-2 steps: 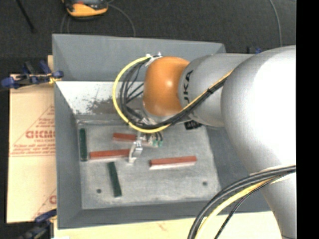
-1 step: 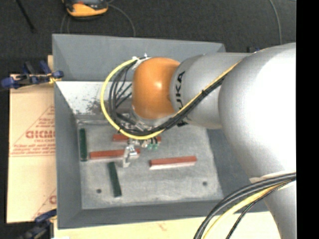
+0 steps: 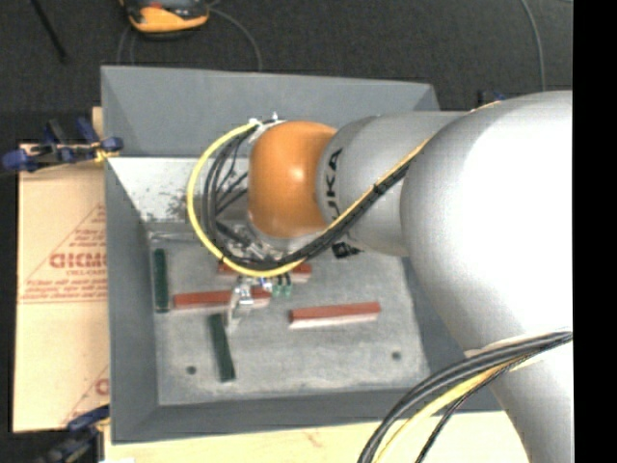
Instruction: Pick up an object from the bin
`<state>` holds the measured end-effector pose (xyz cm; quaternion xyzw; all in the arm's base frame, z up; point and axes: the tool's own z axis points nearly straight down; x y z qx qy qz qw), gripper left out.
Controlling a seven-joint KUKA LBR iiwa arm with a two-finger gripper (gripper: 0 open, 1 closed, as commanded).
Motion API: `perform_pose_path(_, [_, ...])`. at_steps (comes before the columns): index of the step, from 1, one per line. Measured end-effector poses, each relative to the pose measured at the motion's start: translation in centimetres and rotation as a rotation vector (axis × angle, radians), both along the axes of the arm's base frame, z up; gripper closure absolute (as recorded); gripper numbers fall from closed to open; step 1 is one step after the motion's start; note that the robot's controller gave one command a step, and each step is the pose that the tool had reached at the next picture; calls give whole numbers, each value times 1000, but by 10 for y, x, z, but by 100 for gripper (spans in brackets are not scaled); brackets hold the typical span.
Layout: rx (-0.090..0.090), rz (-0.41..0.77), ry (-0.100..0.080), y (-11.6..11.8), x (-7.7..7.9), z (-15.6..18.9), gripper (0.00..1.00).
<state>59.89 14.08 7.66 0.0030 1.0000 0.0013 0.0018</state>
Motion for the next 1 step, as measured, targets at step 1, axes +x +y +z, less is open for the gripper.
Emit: perform_pose_path(1, [-5,100,1,30,0,4,100])
